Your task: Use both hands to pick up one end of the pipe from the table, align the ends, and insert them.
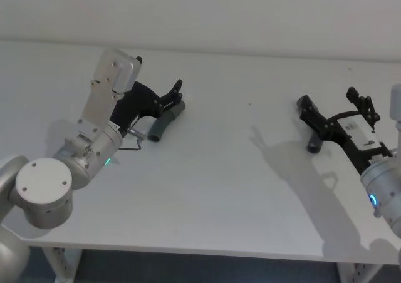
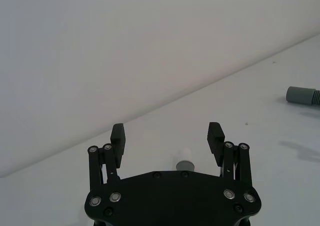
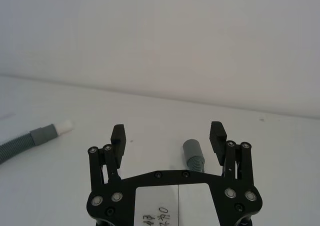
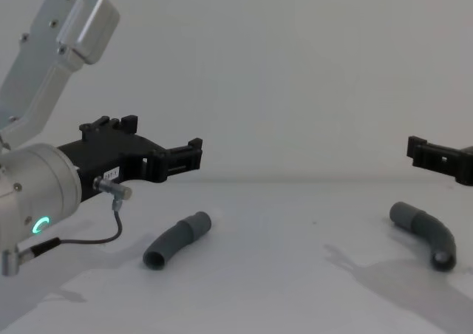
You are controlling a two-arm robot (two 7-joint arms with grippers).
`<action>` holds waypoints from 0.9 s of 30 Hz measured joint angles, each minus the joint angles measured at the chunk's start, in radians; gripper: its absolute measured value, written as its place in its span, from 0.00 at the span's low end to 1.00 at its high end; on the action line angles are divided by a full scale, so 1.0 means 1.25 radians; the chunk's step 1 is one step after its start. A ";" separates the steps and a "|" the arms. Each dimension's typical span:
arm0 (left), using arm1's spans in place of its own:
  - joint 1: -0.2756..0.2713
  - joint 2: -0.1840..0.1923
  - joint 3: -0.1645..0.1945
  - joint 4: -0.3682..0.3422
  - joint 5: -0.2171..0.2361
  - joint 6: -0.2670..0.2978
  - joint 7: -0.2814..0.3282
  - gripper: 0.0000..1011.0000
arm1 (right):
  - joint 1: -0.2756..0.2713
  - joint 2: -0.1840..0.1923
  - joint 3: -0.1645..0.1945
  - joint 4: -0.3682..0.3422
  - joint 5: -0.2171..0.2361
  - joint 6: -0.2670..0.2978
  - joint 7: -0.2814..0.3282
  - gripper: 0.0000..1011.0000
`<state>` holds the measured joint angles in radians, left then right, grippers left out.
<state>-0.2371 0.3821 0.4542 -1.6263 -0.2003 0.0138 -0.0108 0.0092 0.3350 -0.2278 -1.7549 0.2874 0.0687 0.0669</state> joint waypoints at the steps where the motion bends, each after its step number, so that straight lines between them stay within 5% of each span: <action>1: 0.000 0.000 0.000 0.000 0.000 0.000 0.000 0.99 | -0.004 0.000 0.000 -0.002 0.000 -0.005 0.000 0.99; 27: 0.000 0.000 0.000 0.000 0.000 0.000 0.000 0.99 | -0.019 0.002 0.002 -0.010 0.000 -0.028 0.000 0.99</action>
<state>-0.2371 0.3821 0.4542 -1.6262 -0.2004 0.0138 -0.0109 -0.0147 0.3374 -0.2258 -1.7669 0.2873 0.0339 0.0664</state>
